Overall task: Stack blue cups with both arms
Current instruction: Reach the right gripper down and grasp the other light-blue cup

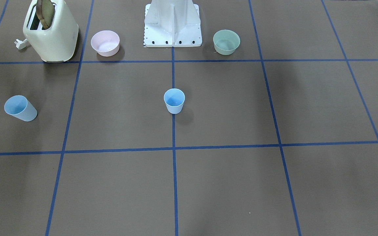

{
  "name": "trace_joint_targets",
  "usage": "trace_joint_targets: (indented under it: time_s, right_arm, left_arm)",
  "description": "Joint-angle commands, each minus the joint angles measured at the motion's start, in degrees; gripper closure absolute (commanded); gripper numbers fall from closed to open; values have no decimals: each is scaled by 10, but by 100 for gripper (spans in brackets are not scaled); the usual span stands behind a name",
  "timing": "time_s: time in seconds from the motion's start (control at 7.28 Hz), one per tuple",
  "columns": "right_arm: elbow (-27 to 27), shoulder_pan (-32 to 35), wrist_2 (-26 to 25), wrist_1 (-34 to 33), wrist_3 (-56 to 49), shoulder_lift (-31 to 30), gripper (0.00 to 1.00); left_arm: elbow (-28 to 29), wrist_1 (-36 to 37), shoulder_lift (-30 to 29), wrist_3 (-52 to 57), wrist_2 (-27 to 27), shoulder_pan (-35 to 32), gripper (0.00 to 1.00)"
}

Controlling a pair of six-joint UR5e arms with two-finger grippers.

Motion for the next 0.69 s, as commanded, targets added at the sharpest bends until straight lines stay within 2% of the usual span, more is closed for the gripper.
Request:
trace_joint_targets:
  time_s: [0.0,0.41,0.55]
  right_arm:
    - [-16,-39,-24,8,7,-7,0]
    - [-49,-64,-37,49,9,-6,6]
    - [-57,-69,-37,58,12,-7,20]
  left_arm:
    - [4,-33,21,1,1,-4,2]
    - [-2,-33,25,1,1,-3,2]
    - [-2,-33,26,1,1,-4,2]
